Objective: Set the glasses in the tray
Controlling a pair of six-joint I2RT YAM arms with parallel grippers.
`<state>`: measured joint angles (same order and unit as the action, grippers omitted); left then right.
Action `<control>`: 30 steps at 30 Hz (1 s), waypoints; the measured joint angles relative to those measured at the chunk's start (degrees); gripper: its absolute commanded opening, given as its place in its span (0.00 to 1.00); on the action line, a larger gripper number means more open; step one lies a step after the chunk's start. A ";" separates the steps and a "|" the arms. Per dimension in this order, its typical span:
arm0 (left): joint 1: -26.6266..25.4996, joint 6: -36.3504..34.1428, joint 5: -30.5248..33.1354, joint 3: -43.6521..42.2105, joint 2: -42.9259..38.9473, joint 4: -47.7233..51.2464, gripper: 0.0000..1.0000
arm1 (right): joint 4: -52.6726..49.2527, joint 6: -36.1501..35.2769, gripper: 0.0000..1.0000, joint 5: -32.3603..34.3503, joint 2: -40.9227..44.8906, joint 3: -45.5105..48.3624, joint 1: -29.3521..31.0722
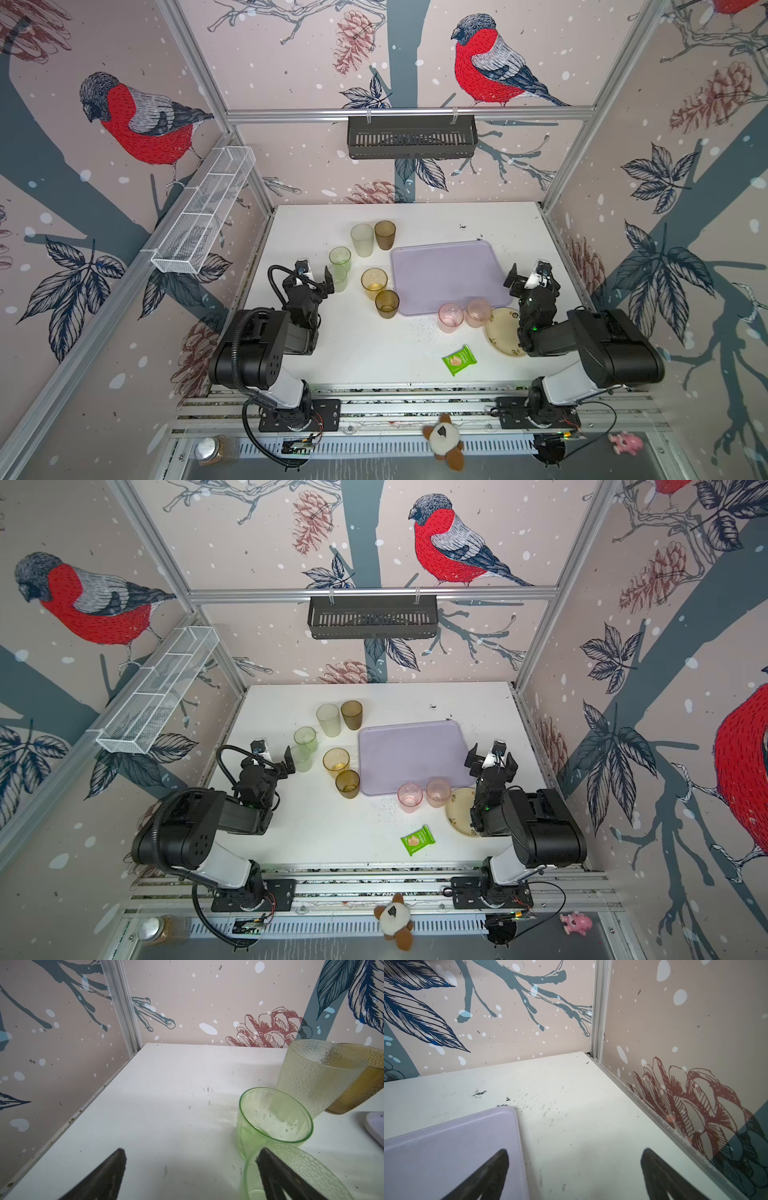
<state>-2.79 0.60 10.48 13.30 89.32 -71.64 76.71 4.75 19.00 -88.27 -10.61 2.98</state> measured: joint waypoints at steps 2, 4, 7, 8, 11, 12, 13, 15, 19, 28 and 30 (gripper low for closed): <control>0.00 0.00 0.00 -0.02 0.00 0.00 0.99 | 0.00 0.00 1.00 -0.07 0.00 0.00 0.00; 0.00 0.00 0.00 -0.04 0.00 0.00 0.99 | 0.00 0.00 1.00 -0.20 0.00 -0.04 0.00; 0.00 0.00 0.00 -0.04 0.00 0.00 0.99 | 0.00 0.02 1.00 -0.24 0.00 -0.04 0.00; 0.00 0.00 0.00 -0.04 0.00 0.00 0.99 | 0.00 0.02 1.00 -0.24 0.00 -0.04 0.00; 0.00 0.00 0.00 -0.04 0.00 0.00 0.99 | 0.00 0.02 1.00 -0.26 0.00 -0.04 0.00; 0.00 0.00 0.00 -0.04 0.00 0.00 0.99 | 0.00 0.02 1.00 -0.26 0.00 -0.04 0.00; 0.00 0.00 0.00 -0.04 0.00 0.00 0.99 | 0.00 0.02 1.00 -0.28 0.00 -0.04 0.00; 0.00 0.00 0.00 -0.04 0.00 0.00 0.99 | 0.00 0.02 1.00 -0.44 0.00 -0.04 0.00; 0.00 0.00 0.00 -0.04 0.00 0.00 0.99 | 0.00 0.02 1.00 -0.44 0.00 -0.04 -0.02; 0.00 0.00 0.00 -0.04 0.00 0.00 0.99 | 0.00 0.02 1.00 -0.57 0.00 -0.04 -0.04; 0.00 0.00 0.00 -0.04 0.00 0.00 0.99 | 0.00 0.02 1.00 -0.63 0.00 -0.04 -0.04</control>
<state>-2.79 0.60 10.48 13.26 89.32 -71.64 76.71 4.78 18.37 -88.27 -10.66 2.94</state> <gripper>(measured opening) 0.987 0.996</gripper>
